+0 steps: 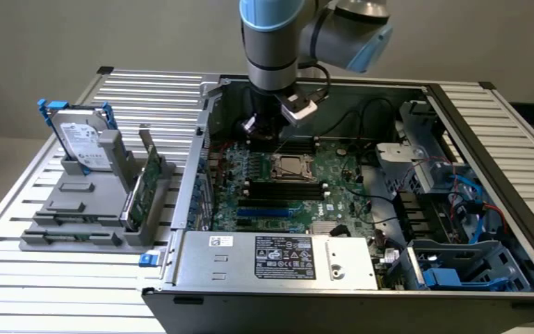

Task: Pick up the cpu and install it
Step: 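Install the first cpu locking lever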

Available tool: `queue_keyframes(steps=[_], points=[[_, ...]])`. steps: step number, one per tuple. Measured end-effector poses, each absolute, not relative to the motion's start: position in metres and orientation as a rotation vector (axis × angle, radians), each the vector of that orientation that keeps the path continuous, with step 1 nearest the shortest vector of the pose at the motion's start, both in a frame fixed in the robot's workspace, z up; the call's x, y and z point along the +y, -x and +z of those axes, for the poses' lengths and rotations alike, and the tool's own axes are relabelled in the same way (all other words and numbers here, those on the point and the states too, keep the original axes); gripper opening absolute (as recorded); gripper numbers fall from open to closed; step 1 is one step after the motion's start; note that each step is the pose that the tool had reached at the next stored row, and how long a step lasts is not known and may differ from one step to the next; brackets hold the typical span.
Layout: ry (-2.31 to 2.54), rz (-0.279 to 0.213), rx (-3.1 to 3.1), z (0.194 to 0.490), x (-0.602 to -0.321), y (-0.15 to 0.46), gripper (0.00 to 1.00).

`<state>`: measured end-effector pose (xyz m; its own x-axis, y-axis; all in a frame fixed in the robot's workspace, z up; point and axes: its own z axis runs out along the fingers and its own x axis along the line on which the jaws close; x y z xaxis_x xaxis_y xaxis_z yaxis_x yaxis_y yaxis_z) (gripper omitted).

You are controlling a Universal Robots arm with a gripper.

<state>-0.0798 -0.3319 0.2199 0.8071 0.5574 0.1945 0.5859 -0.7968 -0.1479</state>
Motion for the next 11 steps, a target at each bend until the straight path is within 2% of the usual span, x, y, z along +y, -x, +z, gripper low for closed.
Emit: queue_keyframes(steps=[11], points=[[2.786, -0.213, -0.892, 0.2192, -0.3415, 0.0781, 0.11]])
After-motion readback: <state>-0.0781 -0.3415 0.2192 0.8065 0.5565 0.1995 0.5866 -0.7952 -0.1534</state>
